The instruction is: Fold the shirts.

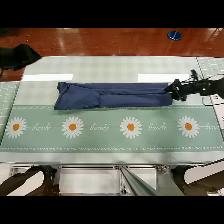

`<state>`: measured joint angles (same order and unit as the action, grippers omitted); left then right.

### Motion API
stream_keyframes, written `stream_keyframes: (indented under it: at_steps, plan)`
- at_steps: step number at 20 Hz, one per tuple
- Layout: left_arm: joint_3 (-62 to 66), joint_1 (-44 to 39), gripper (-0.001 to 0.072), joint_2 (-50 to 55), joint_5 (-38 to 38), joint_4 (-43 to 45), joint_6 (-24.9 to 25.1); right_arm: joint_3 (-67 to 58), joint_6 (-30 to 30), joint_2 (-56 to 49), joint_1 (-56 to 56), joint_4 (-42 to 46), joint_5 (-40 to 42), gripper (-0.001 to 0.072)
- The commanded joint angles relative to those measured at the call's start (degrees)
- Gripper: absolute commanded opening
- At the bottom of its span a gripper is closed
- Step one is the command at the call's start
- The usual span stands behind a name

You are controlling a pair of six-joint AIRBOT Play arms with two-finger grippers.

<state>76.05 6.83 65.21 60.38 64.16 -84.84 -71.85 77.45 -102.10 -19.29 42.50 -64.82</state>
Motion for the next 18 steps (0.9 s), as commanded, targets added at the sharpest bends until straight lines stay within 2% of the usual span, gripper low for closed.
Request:
stream_keyframes:
  at_steps: [1,2,3,4,5,7,9,12,14,18]
  plan:
    - [-3.0,-7.1,0.0504,-1.5,-1.5,0.4,0.2,-0.1,-1.9,-1.5,5.0,-4.7,1.5,0.0174]
    - [-3.0,-9.1,0.0501,-0.5,-2.1,0.4,0.2,-0.4,-2.4,-0.9,5.6,-4.6,0.1,0.0023]
    - [-3.0,-10.5,0.0415,0.2,-3.1,0.4,0.2,-0.4,-2.7,0.7,5.9,-3.4,-1.5,0.0019]
    - [-3.0,-11.5,0.0161,0.8,-4.4,0.4,0.2,-0.4,-1.0,3.9,5.9,1.0,-3.0,0.0019]
    - [-3.0,-12.3,0.0028,1.2,-5.9,0.3,0.1,-0.2,1.4,7.6,5.9,6.6,-3.6,0.0018]
    - [-3.0,-14.8,0.0020,2.4,-7.9,-2.5,-0.1,2.3,4.5,17.6,5.9,16.1,-5.0,0.0018]
    - [-3.0,-19.1,0.0020,5.1,-8.1,-7.9,0.2,8.1,4.4,29.9,5.9,18.5,-5.6,0.0018]
    - [-2.8,-30.4,0.0019,12.3,-11.9,-9.0,0.2,17.4,5.2,48.8,5.9,15.4,-5.5,0.0018]
    - [-0.7,-38.2,0.0019,19.2,-12.2,-9.4,0.1,21.6,8.2,59.4,5.9,13.6,-6.4,0.0019]
    - [7.9,-49.4,0.0019,33.3,-8.4,-14.7,-1.9,23.2,11.6,70.1,5.9,11.4,-9.4,0.0019]
